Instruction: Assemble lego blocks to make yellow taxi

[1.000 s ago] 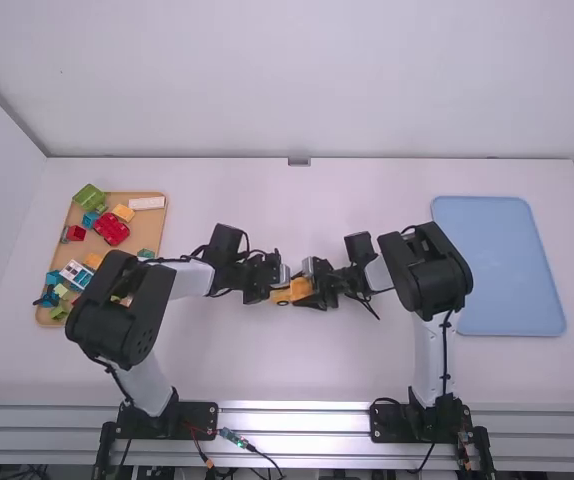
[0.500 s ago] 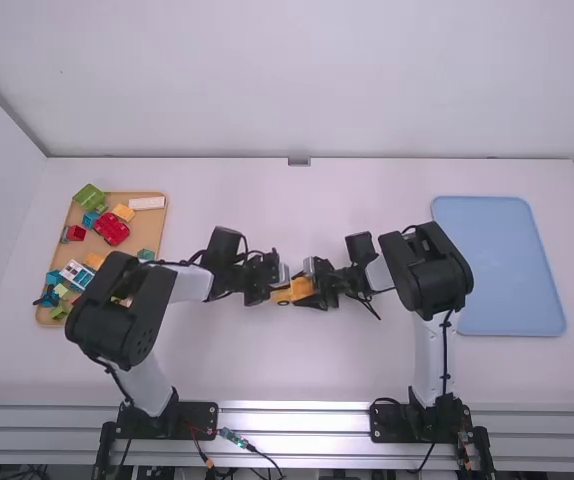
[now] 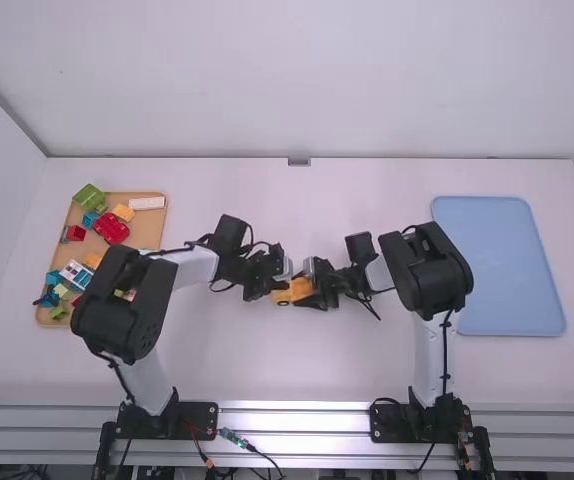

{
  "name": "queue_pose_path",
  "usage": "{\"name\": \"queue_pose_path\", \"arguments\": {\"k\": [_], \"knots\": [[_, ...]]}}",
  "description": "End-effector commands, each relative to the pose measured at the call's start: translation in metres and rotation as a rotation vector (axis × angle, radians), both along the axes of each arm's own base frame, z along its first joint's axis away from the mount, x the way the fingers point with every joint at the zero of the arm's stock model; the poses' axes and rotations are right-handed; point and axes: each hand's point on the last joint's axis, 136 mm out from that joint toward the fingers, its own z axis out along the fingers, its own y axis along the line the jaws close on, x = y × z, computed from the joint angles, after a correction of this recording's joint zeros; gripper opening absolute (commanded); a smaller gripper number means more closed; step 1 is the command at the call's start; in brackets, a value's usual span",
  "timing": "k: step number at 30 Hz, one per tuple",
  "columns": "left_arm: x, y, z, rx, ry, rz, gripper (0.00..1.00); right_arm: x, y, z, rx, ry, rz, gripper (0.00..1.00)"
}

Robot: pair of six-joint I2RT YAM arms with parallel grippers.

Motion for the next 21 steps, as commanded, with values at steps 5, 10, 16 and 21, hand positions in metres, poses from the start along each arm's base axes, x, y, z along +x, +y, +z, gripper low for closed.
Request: {"name": "queue_pose_path", "arguments": {"k": [5, 10, 16, 21], "knots": [[0.011, 0.006, 0.008, 0.082, -0.038, -0.051, 0.02, 0.006, -0.005, -0.009, -0.033, 0.005, -0.030, 0.50], [0.036, 0.012, 0.042, 0.087, -0.111, -0.028, 0.02, 0.008, -0.006, -0.012, -0.052, -0.001, -0.041, 0.50], [0.053, 0.031, 0.073, 0.092, -0.134, 0.033, 0.02, 0.009, -0.006, -0.013, -0.056, -0.003, -0.044, 0.48], [0.057, 0.045, 0.082, 0.091, -0.127, 0.090, 0.09, 0.011, -0.006, -0.012, -0.054, -0.014, -0.049, 0.48]]}}
